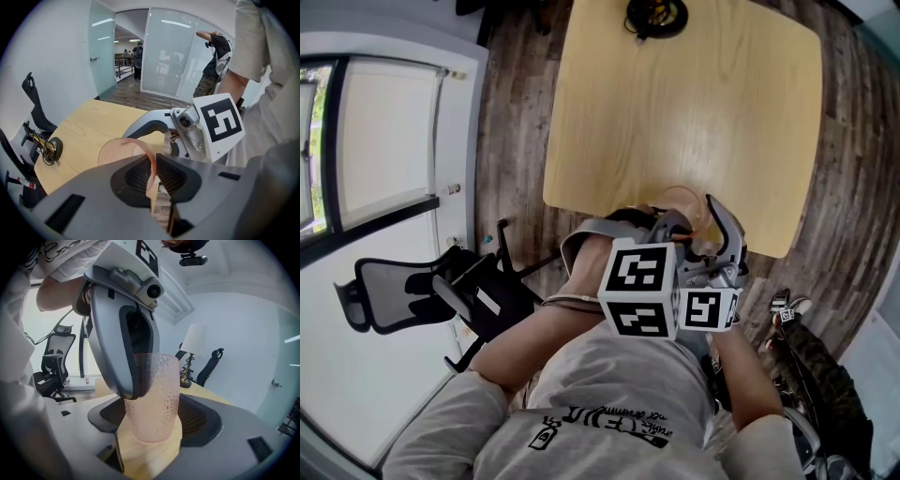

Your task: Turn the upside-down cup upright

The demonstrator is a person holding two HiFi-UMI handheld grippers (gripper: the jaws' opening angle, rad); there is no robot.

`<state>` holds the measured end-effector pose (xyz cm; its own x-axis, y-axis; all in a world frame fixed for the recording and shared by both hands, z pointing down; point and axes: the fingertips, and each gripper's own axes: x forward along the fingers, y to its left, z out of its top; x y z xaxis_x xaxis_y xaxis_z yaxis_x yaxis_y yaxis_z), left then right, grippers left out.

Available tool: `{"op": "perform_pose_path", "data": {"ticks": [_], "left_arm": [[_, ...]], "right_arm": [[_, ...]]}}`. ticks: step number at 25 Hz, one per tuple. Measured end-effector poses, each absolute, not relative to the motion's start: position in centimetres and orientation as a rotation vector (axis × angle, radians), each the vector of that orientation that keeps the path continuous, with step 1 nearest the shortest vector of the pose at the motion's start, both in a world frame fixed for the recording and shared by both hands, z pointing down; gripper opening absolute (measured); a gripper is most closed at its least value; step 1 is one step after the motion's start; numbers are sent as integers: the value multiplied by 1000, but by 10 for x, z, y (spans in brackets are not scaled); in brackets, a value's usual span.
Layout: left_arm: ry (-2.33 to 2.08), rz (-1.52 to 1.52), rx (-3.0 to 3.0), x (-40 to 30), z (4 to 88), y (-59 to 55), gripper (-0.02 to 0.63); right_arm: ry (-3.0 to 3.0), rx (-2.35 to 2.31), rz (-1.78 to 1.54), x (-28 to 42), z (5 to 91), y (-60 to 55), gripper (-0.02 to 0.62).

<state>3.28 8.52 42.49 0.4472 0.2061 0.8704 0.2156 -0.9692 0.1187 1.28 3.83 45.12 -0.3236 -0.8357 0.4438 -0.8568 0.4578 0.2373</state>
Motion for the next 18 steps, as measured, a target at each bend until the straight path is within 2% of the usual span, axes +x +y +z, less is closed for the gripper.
{"op": "perform_pose_path", "data": {"ticks": [6,13,18], "left_arm": [[-202,-1354,-2782,30,413,70,144],[39,-711,-3277,29,367,44,257],[163,-466,-3332,24,370,26,321]], "right_arm": [[-2204,1423,45,18,447,38,327],[-2227,1462,80,27,444,35,328],[-2274,1502,149,31,443,32,328]]}}
